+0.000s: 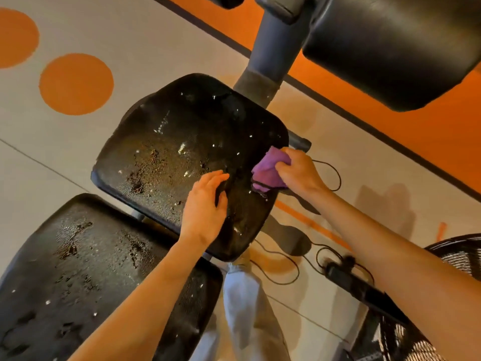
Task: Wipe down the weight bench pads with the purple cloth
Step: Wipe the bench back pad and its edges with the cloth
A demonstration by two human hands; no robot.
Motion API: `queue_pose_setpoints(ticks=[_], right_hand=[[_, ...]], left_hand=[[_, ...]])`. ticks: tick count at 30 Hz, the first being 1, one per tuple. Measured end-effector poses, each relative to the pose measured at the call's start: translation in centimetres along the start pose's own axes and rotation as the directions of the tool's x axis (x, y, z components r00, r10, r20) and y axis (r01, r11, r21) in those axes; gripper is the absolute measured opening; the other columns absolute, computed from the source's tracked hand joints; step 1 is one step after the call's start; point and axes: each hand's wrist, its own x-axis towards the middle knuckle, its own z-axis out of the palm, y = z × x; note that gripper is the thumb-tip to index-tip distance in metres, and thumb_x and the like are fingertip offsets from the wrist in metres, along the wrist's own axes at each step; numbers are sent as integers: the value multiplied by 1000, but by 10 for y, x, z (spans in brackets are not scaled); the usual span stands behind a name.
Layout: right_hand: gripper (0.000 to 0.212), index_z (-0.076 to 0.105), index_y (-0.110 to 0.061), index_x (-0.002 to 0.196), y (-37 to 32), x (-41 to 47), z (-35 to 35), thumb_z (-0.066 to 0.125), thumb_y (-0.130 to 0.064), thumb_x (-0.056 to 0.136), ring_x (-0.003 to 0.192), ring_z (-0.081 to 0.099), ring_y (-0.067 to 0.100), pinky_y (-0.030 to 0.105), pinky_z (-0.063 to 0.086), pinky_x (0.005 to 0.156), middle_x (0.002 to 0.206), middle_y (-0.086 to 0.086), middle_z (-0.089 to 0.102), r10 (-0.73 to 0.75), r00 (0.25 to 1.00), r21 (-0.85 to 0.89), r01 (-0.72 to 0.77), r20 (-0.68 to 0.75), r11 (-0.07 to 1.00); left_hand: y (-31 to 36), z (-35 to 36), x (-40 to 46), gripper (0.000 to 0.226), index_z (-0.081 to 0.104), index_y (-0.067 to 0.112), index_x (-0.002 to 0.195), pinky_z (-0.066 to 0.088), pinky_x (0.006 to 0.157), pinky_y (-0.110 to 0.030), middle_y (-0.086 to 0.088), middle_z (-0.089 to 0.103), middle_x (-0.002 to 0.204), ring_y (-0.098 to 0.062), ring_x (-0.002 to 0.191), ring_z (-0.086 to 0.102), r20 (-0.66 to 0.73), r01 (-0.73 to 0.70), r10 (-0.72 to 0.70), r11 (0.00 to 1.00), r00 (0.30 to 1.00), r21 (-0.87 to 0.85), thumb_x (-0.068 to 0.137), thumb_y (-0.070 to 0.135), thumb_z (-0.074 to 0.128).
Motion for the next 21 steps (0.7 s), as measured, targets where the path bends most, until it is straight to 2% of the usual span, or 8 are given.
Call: queue_pose_setpoints(ticks=[3, 6, 9, 11, 13, 15, 18, 21], right_hand=[[17, 60, -5, 104, 14, 26, 6, 50, -6, 91, 94, 57, 12, 20, 48, 79, 105, 9, 60, -45, 994, -8, 44, -103, 999], [25, 58, -11, 115, 28, 49, 12, 53, -6, 91, 105, 52, 14, 24, 48, 87, 115, 8, 55, -138, 975, -125, 117, -174, 985], [47, 47, -18, 136, 38, 59, 26, 54, -9, 91, 127, 43, 25, 43, 40, 105, 136, 8, 48, -259, 916, -355, 142, -308, 924], [47, 41, -19, 142, 36, 54, 38, 40, -16, 95, 141, 30, 28, 52, 23, 116, 149, 6, 38, -339, 884, -452, 172, -321, 875], [53, 28, -20, 149, 34, 49, 56, 22, -35, 98, 147, 13, 28, 49, 7, 118, 158, 4, 22, -319, 919, -543, 150, -232, 826], [60, 17, -16, 152, 37, 46, 74, 16, -44, 98, 148, 6, 28, 47, 8, 119, 160, 6, 12, -269, 939, -590, 94, -216, 802], [58, 11, -11, 152, 42, 41, 90, 15, -36, 100, 148, 7, 27, 43, 10, 120, 160, 9, 12, -233, 931, -577, 29, -283, 816], [56, 13, -8, 152, 46, 37, 92, 19, -32, 101, 148, 10, 27, 40, 10, 118, 159, 12, 13, -258, 925, -610, 37, -279, 792]], left_hand=[[-1, 13, 11, 45, 46, 19, 143, 25, 114, -22, 6, 40, 151, -12, 140, 34, -28, -34, 35, 999, 999, 8, 98, 14, 49], [-4, 23, 25, 49, 39, 20, 147, 19, 120, -28, 7, 31, 157, -10, 148, 21, -42, -107, 108, 994, 993, 20, 100, 16, 47], [-10, 29, 42, 51, 34, 19, 150, 6, 123, -27, 5, 25, 160, -10, 151, 11, -32, -199, 202, 977, 979, 79, 101, 18, 44], [-13, 30, 54, 49, 33, 16, 151, 5, 123, -29, 1, 25, 161, -13, 151, 12, -18, -245, 248, 964, 969, 103, 102, 21, 41], [-18, 29, 67, 48, 33, 11, 150, 6, 124, -32, -3, 25, 160, -17, 151, 14, 2, -299, 303, 941, 953, 162, 103, 23, 36], [-26, 25, 81, 50, 31, 9, 151, 7, 124, -34, -6, 23, 161, -21, 151, 14, 30, -348, 352, 902, 935, 255, 103, 23, 34], [-38, 16, 100, 52, 27, 8, 152, 6, 123, -36, -8, 20, 162, -23, 151, 13, 46, -354, 366, 847, 929, 396, 103, 25, 33], [-52, 9, 104, 57, 20, 10, 154, 7, 123, -38, -7, 14, 163, -22, 151, 10, 66, -307, 316, 818, 946, 485, 103, 36, 23]])
